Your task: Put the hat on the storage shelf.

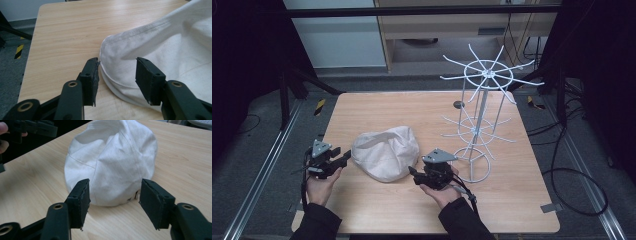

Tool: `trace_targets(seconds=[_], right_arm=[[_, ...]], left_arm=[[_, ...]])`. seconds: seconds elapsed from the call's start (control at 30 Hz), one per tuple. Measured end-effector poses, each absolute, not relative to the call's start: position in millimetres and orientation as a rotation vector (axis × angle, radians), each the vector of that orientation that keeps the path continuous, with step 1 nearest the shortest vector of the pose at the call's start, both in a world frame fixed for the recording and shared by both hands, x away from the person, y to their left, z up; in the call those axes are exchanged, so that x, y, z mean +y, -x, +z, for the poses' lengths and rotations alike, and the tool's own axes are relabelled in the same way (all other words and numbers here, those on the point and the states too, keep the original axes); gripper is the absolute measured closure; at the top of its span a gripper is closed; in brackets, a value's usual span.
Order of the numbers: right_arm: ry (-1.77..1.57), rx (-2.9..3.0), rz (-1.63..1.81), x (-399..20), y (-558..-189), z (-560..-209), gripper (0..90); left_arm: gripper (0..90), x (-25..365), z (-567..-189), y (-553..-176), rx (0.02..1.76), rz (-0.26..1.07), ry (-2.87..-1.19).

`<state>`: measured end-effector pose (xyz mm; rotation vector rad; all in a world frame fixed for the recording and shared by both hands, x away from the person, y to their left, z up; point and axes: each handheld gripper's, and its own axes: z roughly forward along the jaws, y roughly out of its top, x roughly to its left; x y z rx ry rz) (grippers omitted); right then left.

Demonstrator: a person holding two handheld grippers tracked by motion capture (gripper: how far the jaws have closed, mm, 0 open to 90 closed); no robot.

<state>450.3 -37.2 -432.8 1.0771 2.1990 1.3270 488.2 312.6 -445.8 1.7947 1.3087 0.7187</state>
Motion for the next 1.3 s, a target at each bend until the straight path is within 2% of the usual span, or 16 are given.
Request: trace_targets(seconds=[0.27, 0.37, 0.63, 0.77, 0.93, 1.03, 1.07, 1.1, 1.13, 1.23, 1.3], right_arm=[[-1.086, 2.175, 1.324, -18, -463, -439, 33.2], [-1.091, 2.165, 1.318, -10, -467, -443, 34.3], [-1.109, 2.171, 1.289, 9, -470, -457, 39.8], [-1.102, 2.183, 1.255, 18, -471, -466, 42.7], [-1.103, 2.176, 1.205, 26, -471, -472, 51.5], [-1.108, 2.174, 1.17, 28, -472, -475, 59.6], [-1.121, 2.18, 1.154, 29, -473, -476, 66.7], [-1.121, 2.18, 1.154, 29, -473, -476, 66.7], [-1.121, 2.183, 1.149, 29, -473, -477, 70.1], [-1.113, 2.197, 1.15, 29, -473, -477, 80.0], [-1.111, 2.205, 1.152, 30, -473, -477, 82.9]], left_arm=[[44.5, 304, -456, -507, 1.296, 0.706, -1.839], [41.5, 303, -461, -514, 1.293, 0.711, -1.865], [43.1, 304, -477, -528, 1.306, 0.653, -1.898], [47.3, 303, -479, -530, 1.299, 0.625, -1.889], [56.7, 308, -481, -531, 1.315, 0.57, -1.879], [66.8, 308, -481, -531, 1.317, 0.558, -1.892], [73.2, 308, -481, -531, 1.319, 0.558, -1.904], [75.1, 308, -481, -531, 1.319, 0.558, -1.904], [75.1, 307, -482, -531, 1.326, 0.555, -1.906], [83.2, 307, -482, -531, 1.337, 0.561, -1.921], [86.5, 307, -482, -531, 1.344, 0.563, -1.926]])
